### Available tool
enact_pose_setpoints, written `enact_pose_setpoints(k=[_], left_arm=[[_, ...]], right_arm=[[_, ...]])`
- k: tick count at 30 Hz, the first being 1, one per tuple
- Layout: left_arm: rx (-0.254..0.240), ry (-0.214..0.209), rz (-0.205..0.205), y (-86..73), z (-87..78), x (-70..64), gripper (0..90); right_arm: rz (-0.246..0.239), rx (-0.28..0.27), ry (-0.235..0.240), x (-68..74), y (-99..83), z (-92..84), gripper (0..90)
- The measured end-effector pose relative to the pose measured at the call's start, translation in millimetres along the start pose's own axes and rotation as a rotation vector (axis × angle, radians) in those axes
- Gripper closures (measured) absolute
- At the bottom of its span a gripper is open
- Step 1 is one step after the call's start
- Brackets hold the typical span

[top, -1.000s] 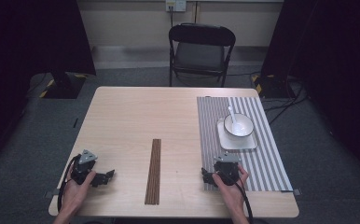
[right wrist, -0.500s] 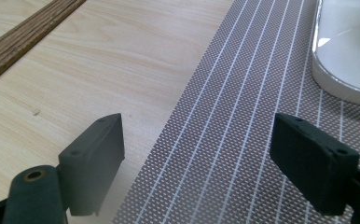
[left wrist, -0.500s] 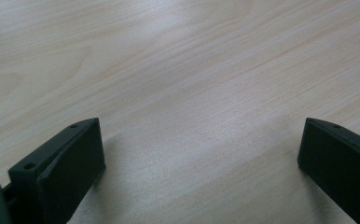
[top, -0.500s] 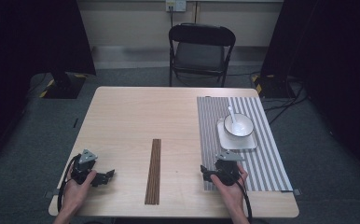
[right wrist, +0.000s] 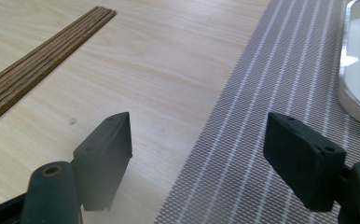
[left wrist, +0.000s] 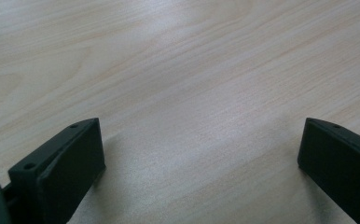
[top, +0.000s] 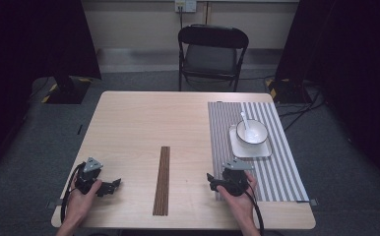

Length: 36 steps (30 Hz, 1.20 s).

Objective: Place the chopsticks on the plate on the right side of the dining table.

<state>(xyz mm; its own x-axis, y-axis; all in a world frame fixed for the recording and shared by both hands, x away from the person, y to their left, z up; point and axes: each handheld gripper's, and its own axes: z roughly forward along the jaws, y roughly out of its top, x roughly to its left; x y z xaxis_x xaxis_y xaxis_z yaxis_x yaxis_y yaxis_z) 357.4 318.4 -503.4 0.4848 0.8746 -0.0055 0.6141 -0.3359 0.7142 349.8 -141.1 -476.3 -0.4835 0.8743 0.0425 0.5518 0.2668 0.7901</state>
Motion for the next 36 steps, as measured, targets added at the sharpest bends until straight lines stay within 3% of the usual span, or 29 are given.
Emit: enact_pose_setpoints(k=[5,8,13,20,26,36], left_arm=[[0.0,0.0,-0.001,0.0,0.1,-0.1,0.0],[0.0,0.0,-0.001,0.0,0.0,-0.1,0.0],[0.0,0.001,-0.001,0.0,0.0,-0.1,0.0],[0.0,0.001,-0.001,0.0,0.0,-0.1,0.0],[0.0,0.001,-0.001,0.0,0.0,-0.1,0.0],[0.0,0.001,0.0,0.0,0.0,0.0,0.0]], right_arm=[[-0.011,-0.009,0.02,8.3,8.4,-1.2,24.9],[-0.004,-0.004,0.08,9.4,16.4,-0.4,28.2],[-0.034,-0.018,0.072,18.2,28.2,0.8,28.5],[-0.051,-0.011,0.079,25.1,29.4,7.2,27.5],[-0.046,-0.002,0.12,30.4,32.6,13.4,25.9],[-0.059,0.028,0.173,54.8,40.2,32.9,26.7]])
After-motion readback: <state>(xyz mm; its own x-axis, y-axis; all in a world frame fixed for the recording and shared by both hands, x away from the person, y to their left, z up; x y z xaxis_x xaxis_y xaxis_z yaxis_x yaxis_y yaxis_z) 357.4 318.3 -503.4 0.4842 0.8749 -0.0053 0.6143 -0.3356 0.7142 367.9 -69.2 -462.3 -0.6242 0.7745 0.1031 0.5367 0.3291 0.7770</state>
